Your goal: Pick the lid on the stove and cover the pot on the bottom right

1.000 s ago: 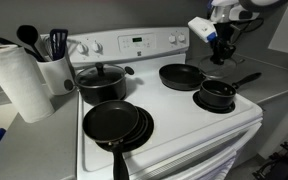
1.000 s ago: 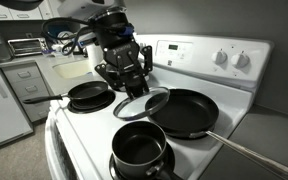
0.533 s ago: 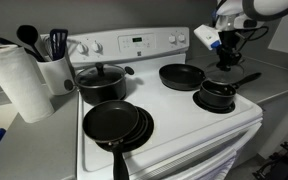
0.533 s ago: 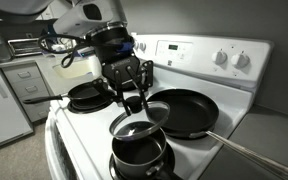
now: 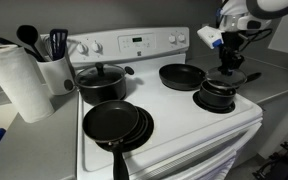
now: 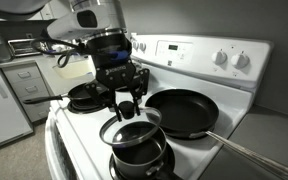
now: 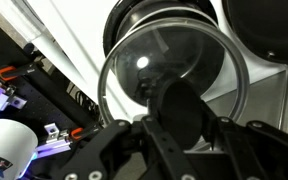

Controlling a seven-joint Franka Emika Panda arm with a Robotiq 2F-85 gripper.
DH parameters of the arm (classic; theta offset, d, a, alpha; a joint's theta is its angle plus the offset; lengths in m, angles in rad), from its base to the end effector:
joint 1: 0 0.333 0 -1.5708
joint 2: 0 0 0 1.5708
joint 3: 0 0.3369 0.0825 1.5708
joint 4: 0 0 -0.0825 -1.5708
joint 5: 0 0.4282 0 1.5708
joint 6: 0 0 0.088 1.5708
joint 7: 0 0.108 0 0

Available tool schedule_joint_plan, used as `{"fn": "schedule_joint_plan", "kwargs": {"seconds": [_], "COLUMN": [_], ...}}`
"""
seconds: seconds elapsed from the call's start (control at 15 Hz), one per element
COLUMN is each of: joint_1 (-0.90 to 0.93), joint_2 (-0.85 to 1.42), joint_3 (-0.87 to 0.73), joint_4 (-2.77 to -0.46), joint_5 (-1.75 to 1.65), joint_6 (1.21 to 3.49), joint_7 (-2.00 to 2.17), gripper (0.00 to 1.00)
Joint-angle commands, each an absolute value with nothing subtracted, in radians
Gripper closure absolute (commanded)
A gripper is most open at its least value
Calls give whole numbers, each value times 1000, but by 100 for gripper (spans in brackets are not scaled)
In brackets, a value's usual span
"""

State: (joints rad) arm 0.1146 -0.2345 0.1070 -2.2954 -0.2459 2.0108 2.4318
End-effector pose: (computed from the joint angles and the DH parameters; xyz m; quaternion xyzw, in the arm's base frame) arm 0.4927 0.0972 0.4401 0.4925 -0.8613 0.1119 0.0550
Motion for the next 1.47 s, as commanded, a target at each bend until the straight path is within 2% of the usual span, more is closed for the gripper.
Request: {"fn": "schedule_joint_plan", "kwargs": {"seconds": [0.0,0.67,1.4], "joint_1": [81,68,30], "joint_2": [-292,-287,-278], "joint_3": [119,114,105], "joint_4": [-2361,-2462,-2477], "joint_5": [-230,-197,-162], "joint_6": [2085,2345,2402], "joint_7": [2444,2393,2352], "gripper": [83,83,83]}}
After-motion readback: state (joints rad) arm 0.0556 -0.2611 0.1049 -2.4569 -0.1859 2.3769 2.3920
